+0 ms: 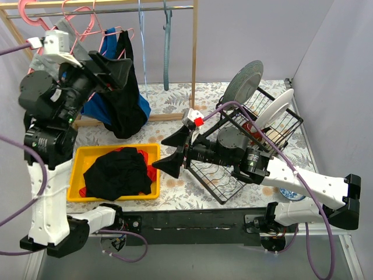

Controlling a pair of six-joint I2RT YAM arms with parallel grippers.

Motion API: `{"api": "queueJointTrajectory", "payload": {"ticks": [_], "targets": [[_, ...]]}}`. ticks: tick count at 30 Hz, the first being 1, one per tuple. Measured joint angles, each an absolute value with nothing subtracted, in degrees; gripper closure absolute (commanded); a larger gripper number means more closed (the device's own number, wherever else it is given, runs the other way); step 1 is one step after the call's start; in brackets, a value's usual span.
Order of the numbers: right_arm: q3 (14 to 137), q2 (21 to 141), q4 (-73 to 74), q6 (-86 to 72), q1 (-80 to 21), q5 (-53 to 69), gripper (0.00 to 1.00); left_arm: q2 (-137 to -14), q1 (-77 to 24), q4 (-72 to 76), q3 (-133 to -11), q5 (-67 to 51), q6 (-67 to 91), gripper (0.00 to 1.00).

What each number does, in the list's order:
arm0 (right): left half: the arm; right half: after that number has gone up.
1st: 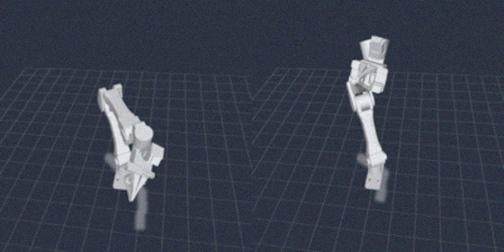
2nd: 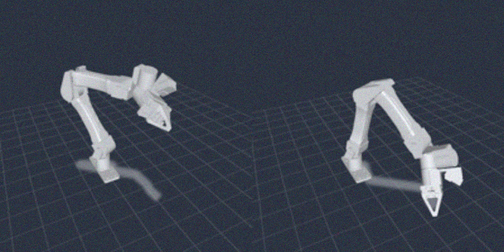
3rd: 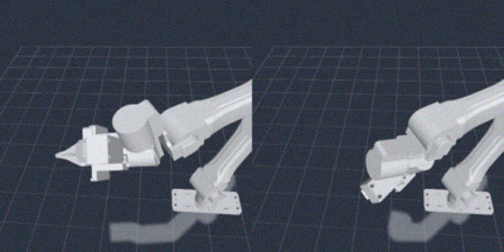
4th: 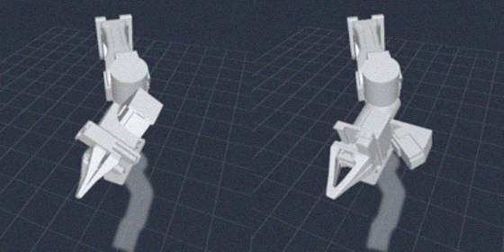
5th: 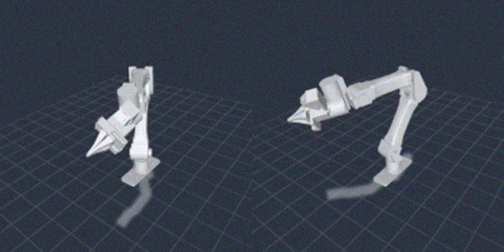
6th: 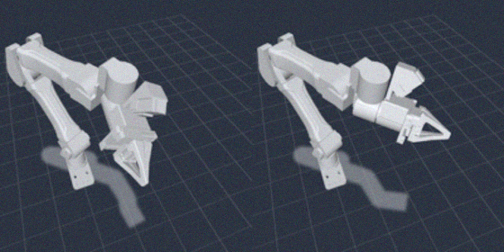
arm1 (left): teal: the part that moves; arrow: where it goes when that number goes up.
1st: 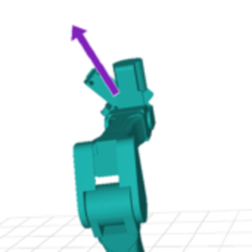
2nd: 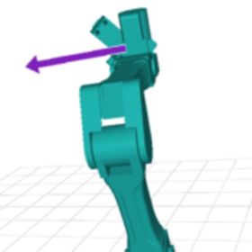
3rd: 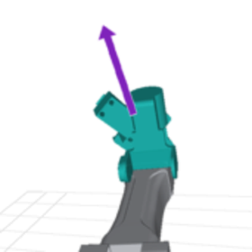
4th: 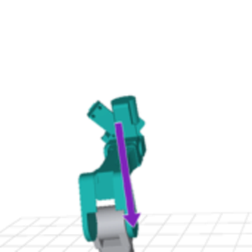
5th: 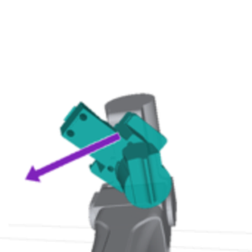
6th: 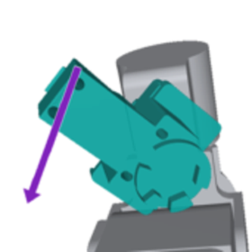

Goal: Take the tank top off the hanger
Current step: Place the hanger at the clothesline.

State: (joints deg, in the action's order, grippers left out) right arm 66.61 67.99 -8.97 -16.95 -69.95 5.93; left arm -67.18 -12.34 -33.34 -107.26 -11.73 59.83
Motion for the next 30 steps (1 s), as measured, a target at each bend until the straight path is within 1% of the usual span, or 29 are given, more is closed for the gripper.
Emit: {"api": "queueJointTrajectory", "payload": {"ticks": [2, 4, 7, 10, 13, 17, 21, 26, 30], "targets": [[66.6, 68.2, -8.7, -17.3, -69.9, 6.2, 0.04, -66.3, -12.3, -36.4, -110.5, -9.1, 58.3, 0.06], [66.4, 68.3, -8.9, -17.6, -70.0, 6.6, 0.04, -68.3, -12.3, -39.7, -115.7, -6.3, 57.1, 0.08], [65.1, 68.2, -10.1, -17.8, -70.0, 7.4, 0.05, -73.8, -12.3, -42.7, -122.1, -1.6, 55.2, 0.12], [64.1, 68.2, -10.2, -17.8, -70.0, 7.7, 0.06, -80.3, -11.5, -45.3, -124.8, 2.3, 53.8, 0.12], [63.8, 68.1, -10.0, -17.8, -70.0, 7.6, 0.06, -86.7, -9.3, -47.2, -126.2, 2.3, 52.8, 0.16], [62.6, 66.4, -10.5, -17.6, -70.0, 7.7, 0.07, -92.7, -5.7, -49.0, -127.9, 1.6, 51.3, 0.16], [61.2, 64.9, -11.4, -17.3, -70.0, 7.5, 0.07, -92.7, -3.9, -48.6, -126.4, -0.6, 50.3, 0.16], [61.1, 64.9, -11.6, -16.5, -69.9, 7.2, 0.07, -89.0, -4.0, -44.3, -123.8, -5.0, 50.3, 0.15], [61.1, 65.0, -12.0, -16.3, -70.0, 7.3, 0.07, -85.4, -4.0, -40.9, -121.4, -4.6, 49.3, 0.15]]}}
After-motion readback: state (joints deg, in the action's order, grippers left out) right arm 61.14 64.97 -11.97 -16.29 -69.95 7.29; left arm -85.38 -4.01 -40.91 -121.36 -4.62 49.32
